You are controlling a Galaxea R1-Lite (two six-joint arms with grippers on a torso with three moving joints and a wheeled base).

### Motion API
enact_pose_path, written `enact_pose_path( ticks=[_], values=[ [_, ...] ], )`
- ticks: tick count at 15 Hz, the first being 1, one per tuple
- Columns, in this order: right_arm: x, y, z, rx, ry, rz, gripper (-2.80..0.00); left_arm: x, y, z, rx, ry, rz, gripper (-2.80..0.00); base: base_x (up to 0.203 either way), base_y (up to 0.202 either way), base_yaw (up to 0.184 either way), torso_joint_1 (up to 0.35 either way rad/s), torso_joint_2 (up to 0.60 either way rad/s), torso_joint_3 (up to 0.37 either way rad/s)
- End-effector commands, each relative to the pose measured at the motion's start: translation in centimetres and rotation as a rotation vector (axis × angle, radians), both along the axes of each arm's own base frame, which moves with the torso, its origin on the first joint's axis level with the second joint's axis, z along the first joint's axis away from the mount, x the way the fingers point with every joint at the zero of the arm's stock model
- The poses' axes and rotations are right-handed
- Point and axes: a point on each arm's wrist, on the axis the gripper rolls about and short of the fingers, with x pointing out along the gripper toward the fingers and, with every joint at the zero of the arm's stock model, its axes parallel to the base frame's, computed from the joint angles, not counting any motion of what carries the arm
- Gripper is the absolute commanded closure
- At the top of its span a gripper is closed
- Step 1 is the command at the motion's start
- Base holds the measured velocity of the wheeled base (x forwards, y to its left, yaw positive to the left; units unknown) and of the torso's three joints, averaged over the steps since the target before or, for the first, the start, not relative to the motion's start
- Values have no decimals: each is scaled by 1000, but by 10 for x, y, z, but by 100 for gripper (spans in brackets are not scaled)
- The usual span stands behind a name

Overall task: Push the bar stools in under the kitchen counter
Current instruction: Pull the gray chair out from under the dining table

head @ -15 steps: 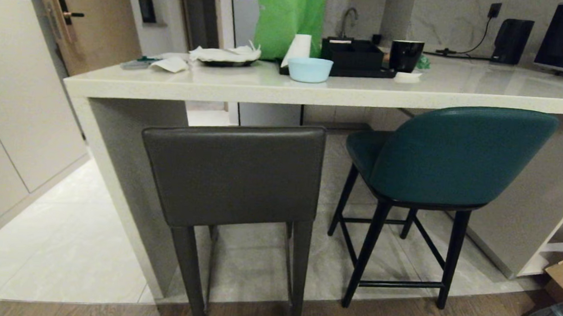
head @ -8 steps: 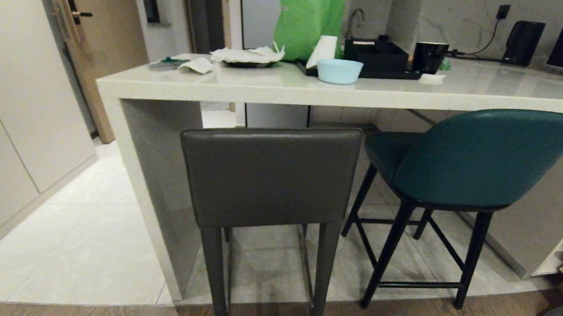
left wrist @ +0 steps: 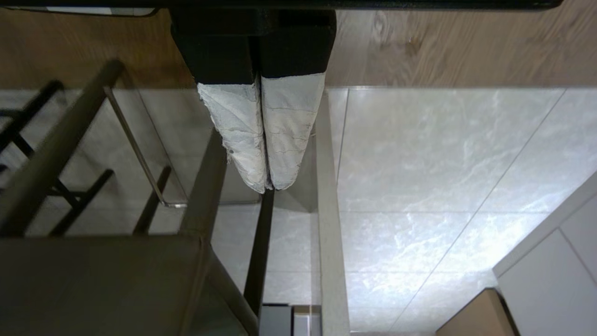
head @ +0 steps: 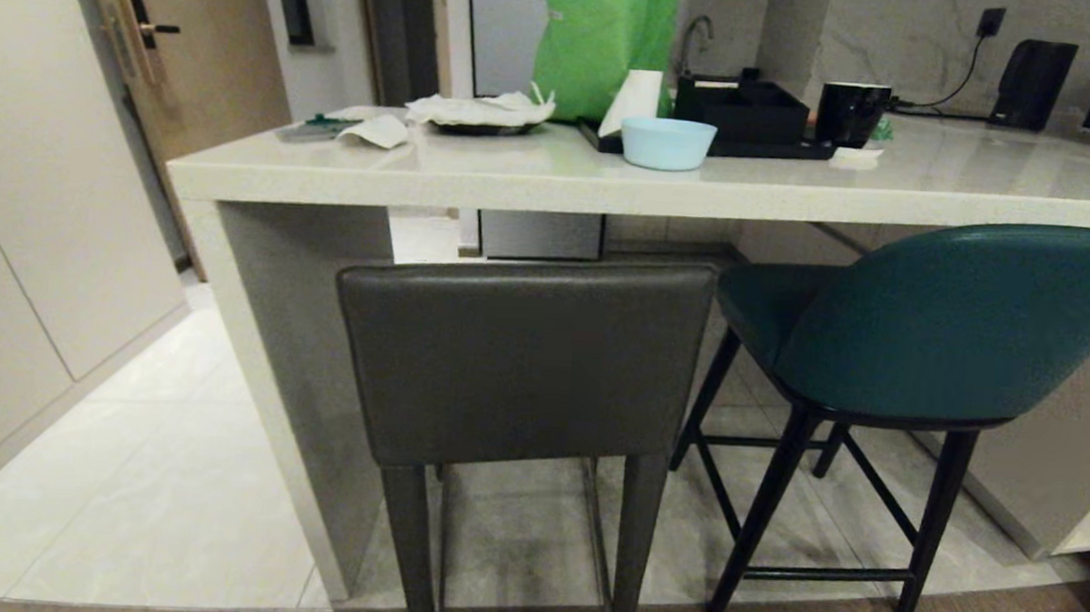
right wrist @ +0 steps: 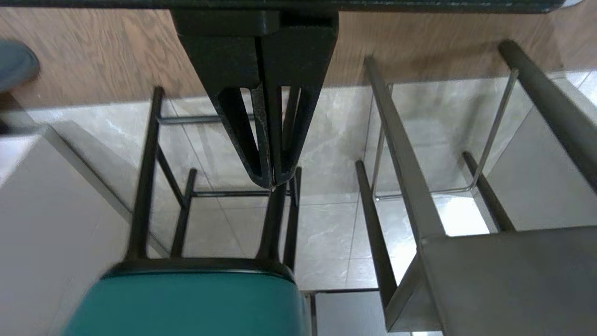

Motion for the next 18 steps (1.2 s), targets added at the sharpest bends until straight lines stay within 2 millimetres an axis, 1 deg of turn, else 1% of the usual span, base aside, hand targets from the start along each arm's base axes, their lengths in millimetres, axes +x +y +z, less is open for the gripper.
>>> enact_pose_path(
  ticks=[1,11,12,17,18],
  values=[
    [0,0,0,0,0,1,0,0,0,0,0,2,1,0,191,0,0,7,2,-2],
    [0,0,0,0,1,0,0,0,0,0,0,2,1,0,191,0,3,3,1,2],
    [0,0,0,0,0,0,0,0,0,0,0,2,1,0,89,0,5,7,7,-1],
    [0,0,1,-12,2,-1,0,0,0,0,6,12,0,0,0,0,0,0,0,0],
    [-1,0,7,-13,-1,-1,0,-1,0,2,5,9,5,0,0,0,0,0,0,0]
  ],
)
